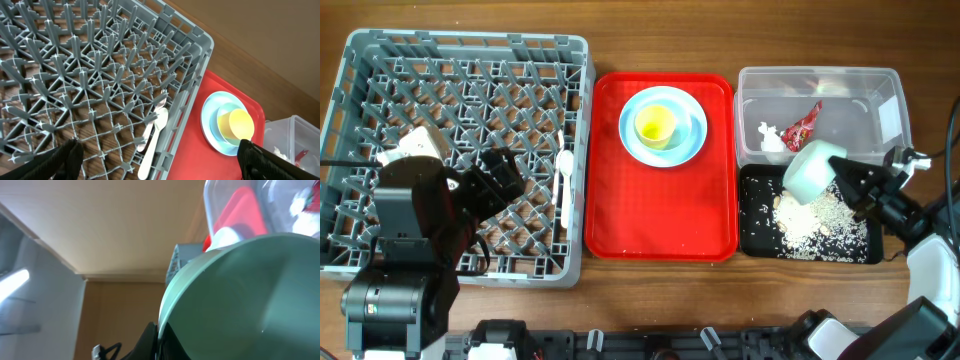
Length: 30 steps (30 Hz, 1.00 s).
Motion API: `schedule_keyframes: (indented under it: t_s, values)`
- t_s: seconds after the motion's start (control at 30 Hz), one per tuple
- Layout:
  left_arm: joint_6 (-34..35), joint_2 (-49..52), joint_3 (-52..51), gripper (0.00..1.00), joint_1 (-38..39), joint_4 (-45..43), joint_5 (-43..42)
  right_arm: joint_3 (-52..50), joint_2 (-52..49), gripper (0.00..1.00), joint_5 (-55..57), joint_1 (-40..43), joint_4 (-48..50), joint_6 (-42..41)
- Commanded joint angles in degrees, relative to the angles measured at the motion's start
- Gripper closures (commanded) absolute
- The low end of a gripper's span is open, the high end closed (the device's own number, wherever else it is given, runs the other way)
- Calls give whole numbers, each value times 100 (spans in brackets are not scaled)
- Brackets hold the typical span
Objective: Sort waste into correct bins and load items into the dishwasher rack
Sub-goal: 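Carry the empty bowl back and set it on the red tray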
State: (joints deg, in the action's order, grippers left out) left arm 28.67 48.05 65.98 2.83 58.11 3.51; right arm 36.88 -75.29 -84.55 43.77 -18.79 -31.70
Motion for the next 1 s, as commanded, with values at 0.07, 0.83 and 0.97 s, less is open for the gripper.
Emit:
schedule_keyframes:
  t_s: [0.07, 0.83, 0.97]
  values:
    - [55, -4, 79, 0, -39, -13, -24, 35, 601, 96, 546, -57, 466, -894]
    - [55, -4, 79, 0, -39, -13, -24, 1449, 2275, 96, 6745, -4929, -1963, 334]
    - [55, -4, 79, 0, -39, -13, -24, 1497, 1679, 95, 7639, -6446, -2087, 240]
